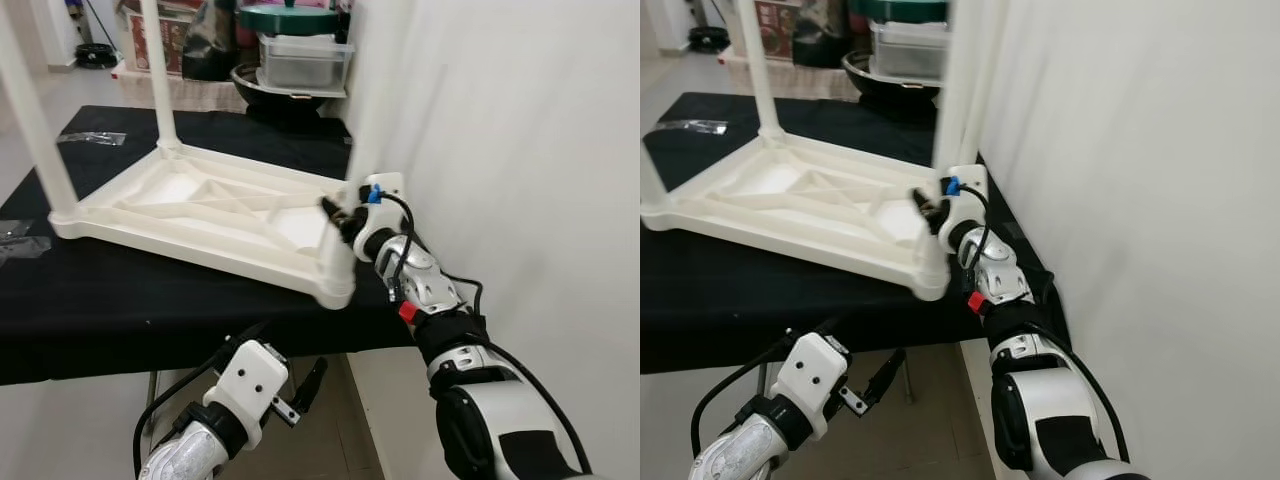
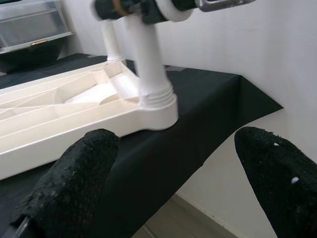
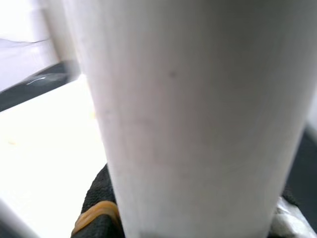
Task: Building children table
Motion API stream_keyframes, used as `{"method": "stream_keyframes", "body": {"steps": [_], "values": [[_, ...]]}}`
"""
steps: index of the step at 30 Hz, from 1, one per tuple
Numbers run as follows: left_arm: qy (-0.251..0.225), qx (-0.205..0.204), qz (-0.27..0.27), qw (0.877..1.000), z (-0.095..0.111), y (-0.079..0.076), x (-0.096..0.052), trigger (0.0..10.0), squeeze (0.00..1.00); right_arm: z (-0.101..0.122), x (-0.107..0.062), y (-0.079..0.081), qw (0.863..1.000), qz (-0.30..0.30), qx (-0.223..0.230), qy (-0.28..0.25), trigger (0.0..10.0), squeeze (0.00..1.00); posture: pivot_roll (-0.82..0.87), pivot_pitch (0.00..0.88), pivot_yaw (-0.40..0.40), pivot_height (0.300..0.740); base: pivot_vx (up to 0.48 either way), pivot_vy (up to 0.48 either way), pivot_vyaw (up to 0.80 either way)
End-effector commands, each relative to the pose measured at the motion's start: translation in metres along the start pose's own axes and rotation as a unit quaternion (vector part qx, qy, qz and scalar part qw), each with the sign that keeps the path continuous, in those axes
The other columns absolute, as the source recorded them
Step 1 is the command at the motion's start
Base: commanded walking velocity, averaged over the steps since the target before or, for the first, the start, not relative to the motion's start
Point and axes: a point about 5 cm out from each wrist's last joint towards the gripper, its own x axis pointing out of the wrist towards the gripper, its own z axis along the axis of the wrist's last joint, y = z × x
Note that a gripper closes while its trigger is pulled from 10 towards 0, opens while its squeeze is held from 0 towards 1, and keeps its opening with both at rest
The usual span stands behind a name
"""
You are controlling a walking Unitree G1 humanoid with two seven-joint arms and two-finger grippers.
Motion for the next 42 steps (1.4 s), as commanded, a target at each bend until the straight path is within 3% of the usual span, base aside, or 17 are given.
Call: {"method": "stream_keyframes", "body": {"steps": [1,4,8,9,12,17,19,23,24,26,29,30,31,34,40,41,42], "values": [[-0.002,0.004,-0.004,1.0,0.0,-0.002,0.001,10.0,0.0,-0.022,-0.008,-0.019,0.991,-0.109,0.057,0.044,0.0,0.0,0.14,0.0,-0.136,0.74,0.0,0.0,0.0],[-0.003,0.004,-0.007,1.0,0.0,-0.003,0.002,10.0,0.0,-0.028,-0.015,-0.002,0.981,-0.166,0.093,0.04,0.0,0.0,0.14,0.0,-0.135,0.74,0.0,0.0,0.0],[-0.003,0.004,-0.008,1.0,0.0,-0.003,0.002,10.0,0.0,-0.028,-0.016,0.003,0.979,-0.172,0.099,0.038,0.0,0.0,0.14,0.0,-0.136,0.74,0.0,0.0,0.0],[-0.004,0.005,-0.007,1.0,0.001,-0.002,0.002,10.0,0.0,-0.024,-0.014,0.016,0.982,-0.151,0.107,0.019,10.0,1.0,0.14,0.0,-0.134,0.74,0.0,0.0,0.0],[-0.004,0.005,-0.005,1.0,0.001,-0.001,0.003,10.0,0.0,-0.018,-0.009,0.035,0.988,-0.092,0.122,-0.007,10.0,1.0,0.13,0.007,-0.131,0.74,0.0,0.0,0.0],[-0.004,0.005,-0.005,1.0,0.001,-0.001,0.003,10.0,0.0,-0.014,-0.007,0.036,0.989,-0.078,0.123,-0.025,10.0,1.0,0.14,0.009,-0.133,0.74,0.0,0.0,0.0],[-0.005,0.004,-0.005,1.0,0.001,-0.001,0.004,10.0,0.0,0.0,-0.004,0.031,0.989,-0.007,0.136,-0.052,10.0,0.0,0.13,0.011,-0.135,0.74,0.0,0.0,0.0],[-0.004,0.005,-0.003,1.0,0.001,0.0,0.004,10.0,0.0,0.016,-0.009,0.03,0.968,0.219,0.112,-0.049,10.0,0.0,0.13,0.007,-0.131,0.74,0.0,0.0,0.0],[-0.004,0.005,-0.003,1.0,0.001,0.0,0.004,10.0,0.0,0.016,-0.009,0.03,0.968,0.219,0.112,-0.049,10.0,0.0,0.13,0.007,-0.131,0.74,0.0,0.0,0.0],[-0.005,0.003,-0.003,1.0,0.001,0.0,0.005,10.0,0.0,0.017,-0.016,0.023,0.943,0.322,0.081,-0.022,10.0,0.0,0.13,0.004,-0.134,0.74,0.0,0.0,0.0],[-0.005,0.002,-0.003,1.0,0.001,0.0,0.005,10.0,0.0,0.017,-0.017,0.021,0.939,0.336,0.073,-0.018,10.0,0.0,0.13,0.004,-0.134,0.74,0.0,0.0,0.0],[-0.006,0.003,-0.004,1.0,0.001,0.0,0.005,10.0,0.0,0.017,-0.02,0.021,0.92,0.388,0.059,-0.006,10.0,0.0,0.14,0.0,-0.136,0.74,0.0,0.0,0.0],[-0.006,0.003,-0.004,1.0,0.001,0.0,0.005,10.0,0.0,0.017,-0.02,0.021,0.92,0.388,0.059,-0.006,10.0,0.0,0.14,0.0,-0.136,0.74,0.0,0.0,0.0],[-0.009,0.006,-0.004,1.0,0.003,0.0,0.005,10.0,0.0,0.008,-0.03,0.032,0.853,0.521,-0.006,0.035,10.0,0.0,0.16,0.0,-0.143,0.74,0.0,0.0,0.0],[-0.009,0.005,-0.008,1.0,0.003,-0.002,0.004,10.0,0.0,0.007,-0.028,0.051,0.83,0.556,-0.013,0.041,10.0,0.0,0.16,0.0,-0.138,0.74,0.0,0.0,0.0],[-0.009,0.005,-0.01,1.0,0.004,-0.004,0.003,10.0,0.0,0.007,-0.025,0.058,0.834,0.551,-0.007,0.039,1.8,0.0,0.17,0.0,-0.144,0.74,0.0,0.0,0.0],[-0.009,0.005,-0.01,1.0,0.004,-0.004,0.003,10.0,0.0,0.007,-0.025,0.058,0.834,0.551,-0.007,0.039,1.8,0.0,0.17,0.0,-0.144,0.74,0.0,0.0,0.0]]}}
